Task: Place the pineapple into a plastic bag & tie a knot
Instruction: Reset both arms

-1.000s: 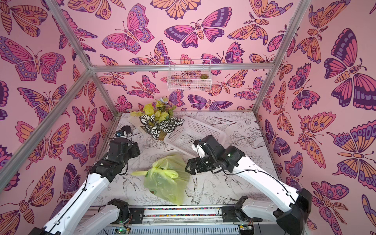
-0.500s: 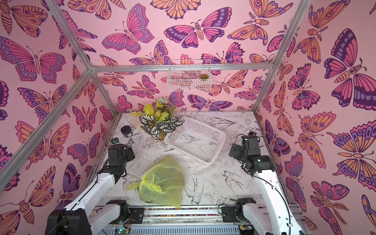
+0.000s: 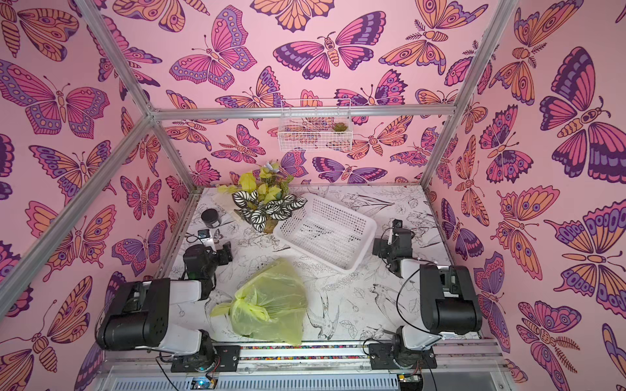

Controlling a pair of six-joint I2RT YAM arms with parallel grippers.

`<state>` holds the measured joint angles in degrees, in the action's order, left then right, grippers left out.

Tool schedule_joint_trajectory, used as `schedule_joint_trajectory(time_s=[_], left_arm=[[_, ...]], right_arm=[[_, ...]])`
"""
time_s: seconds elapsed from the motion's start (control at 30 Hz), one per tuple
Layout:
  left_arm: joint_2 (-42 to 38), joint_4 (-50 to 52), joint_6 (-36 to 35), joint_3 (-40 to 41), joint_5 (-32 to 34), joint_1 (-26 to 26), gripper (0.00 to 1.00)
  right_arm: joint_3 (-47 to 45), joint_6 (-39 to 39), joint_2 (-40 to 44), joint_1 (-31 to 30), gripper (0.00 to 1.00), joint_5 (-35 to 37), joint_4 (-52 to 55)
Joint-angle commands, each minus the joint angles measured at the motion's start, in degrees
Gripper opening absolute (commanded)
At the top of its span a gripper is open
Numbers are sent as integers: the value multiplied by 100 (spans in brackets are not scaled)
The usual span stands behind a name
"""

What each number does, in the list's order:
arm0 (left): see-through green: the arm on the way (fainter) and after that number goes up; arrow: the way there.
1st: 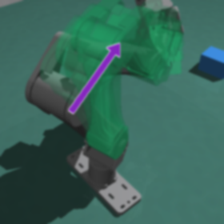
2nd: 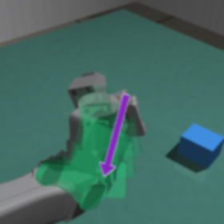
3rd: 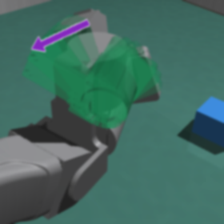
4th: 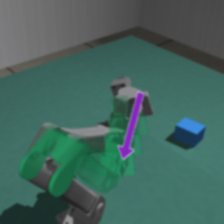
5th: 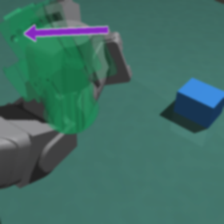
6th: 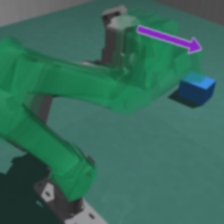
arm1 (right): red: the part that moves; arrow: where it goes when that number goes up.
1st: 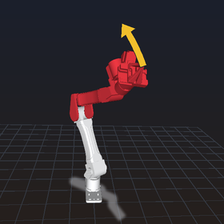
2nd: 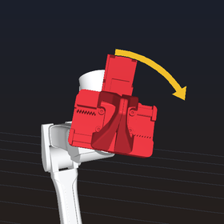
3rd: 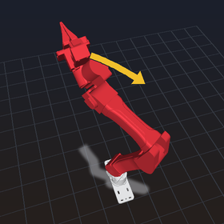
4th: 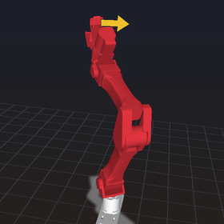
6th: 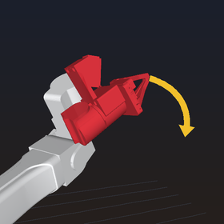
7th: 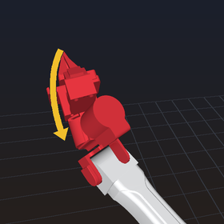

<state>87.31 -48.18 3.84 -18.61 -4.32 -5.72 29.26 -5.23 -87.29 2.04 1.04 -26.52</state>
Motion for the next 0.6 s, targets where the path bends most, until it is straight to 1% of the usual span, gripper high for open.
schedule_joint_trajectory(time_s=[0.0, 0.03, 0.07, 0.1, 0.13, 0.17, 0.2, 0.23, 0.27, 0.3, 0.33, 0.4, 0.47, 0.5, 0.53, 0.57], left_arm=[[-16, -213, -237, -218, -400, 23, 80], [114, -491, -267, -186, -314, 64, 87], [168, -630, -280, -152, -262, 92, 99], [50, -377, -266, -183, -42, 129, 99], [-21, -283, -227, -178, 338, 225, 99], [-10, -525, -279, -88, 706, 387, 99], [59, -795, -395, 81, 780, 510, 99], [156, -1035, -560, 151, 570, 568, 99], [113, -758, -669, 57, 329, 572, 99], [22, -402, -675, -63, 279, 584, 99], [-35, -267, -662, -173, 301, 578, 99], [158, -620, -649, -149, 265, 561, 99], [38, 159, -482, -433, -56, 350, 99], [58, 134, -480, -434, -53, 333, 99], [174, -231, -476, -355, -52, 334, 99], [170, -210, -475, -360, -56, 326, 99]], right_arm=[[-883, 261, -146, -46, 99, -416, -3021], [-811, 251, -155, -42, 99, -400, -2684], [-503, 256, 117, -39, 99, -273, -1584], [-573, 213, 12, -37, 99, -255, -2117], [-759, 143, -176, -37, 99, -218, -2770], [-748, 89, -88, 33, 99, -236, -2486], [-623, 119, 75, 40, 99, -240, -1939], [-574, 119, 97, 33, 99, -219, -1944], [-680, 94, -49, 33, 99, -248, -2385], [-750, 85, -109, 33, 99, -233, -2603], [-740, 92, -101, 32, 99, -231, -2528], [-580, 118, 61, 33, 99, -245, -1914], [-607, 111, -7, 33, 99, -244, -2126], [-631, 109, -20, 33, 99, -248, -2194], [-626, 110, 15, 33, 99, -243, -2123], [-573, 126, 63, 33, 99, -248, -1926]])
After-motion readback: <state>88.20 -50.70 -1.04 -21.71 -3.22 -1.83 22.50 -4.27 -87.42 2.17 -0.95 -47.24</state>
